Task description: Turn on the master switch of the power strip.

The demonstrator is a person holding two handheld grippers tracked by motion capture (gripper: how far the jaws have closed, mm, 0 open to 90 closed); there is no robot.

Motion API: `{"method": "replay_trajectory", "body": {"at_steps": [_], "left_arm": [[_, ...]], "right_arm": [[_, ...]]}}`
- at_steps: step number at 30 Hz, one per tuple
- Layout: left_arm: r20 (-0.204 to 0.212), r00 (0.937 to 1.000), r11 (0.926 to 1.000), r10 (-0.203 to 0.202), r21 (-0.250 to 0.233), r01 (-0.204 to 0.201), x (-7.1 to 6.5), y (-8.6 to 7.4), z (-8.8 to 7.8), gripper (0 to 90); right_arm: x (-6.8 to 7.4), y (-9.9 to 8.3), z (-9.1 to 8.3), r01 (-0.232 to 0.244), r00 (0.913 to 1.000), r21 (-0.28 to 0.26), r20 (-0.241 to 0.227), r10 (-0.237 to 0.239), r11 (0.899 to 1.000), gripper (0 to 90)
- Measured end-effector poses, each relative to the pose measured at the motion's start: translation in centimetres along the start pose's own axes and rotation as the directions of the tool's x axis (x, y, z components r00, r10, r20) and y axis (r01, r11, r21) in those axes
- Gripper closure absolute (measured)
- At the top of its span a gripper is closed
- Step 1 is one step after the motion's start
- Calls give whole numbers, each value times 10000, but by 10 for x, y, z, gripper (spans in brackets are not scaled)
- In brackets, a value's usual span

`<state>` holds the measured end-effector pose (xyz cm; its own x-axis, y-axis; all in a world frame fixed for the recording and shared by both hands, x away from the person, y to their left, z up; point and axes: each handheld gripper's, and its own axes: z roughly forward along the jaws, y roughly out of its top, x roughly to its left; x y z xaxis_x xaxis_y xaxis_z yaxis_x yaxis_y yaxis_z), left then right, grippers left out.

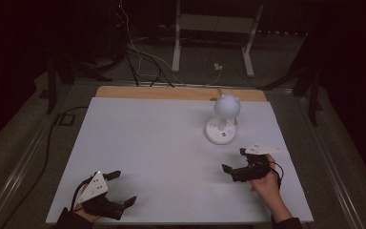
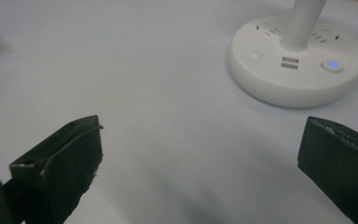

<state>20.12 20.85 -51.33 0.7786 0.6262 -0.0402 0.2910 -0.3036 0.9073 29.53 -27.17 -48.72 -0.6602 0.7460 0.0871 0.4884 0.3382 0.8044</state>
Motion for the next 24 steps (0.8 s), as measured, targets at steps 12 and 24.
{"method": "replay_trajectory", "body": {"at_steps": [12,24], "left_arm": [[-18,10000,10000,30,50,-30,0,0,1,2],[-12,10000,10000,47,69,-46,0,0,1,2]], "right_arm": [[5,-27,-18,208,9994,221,-296,-202,9995,0],[5,-55,-37,254,9965,863,-811,-183,9959,0]]}}
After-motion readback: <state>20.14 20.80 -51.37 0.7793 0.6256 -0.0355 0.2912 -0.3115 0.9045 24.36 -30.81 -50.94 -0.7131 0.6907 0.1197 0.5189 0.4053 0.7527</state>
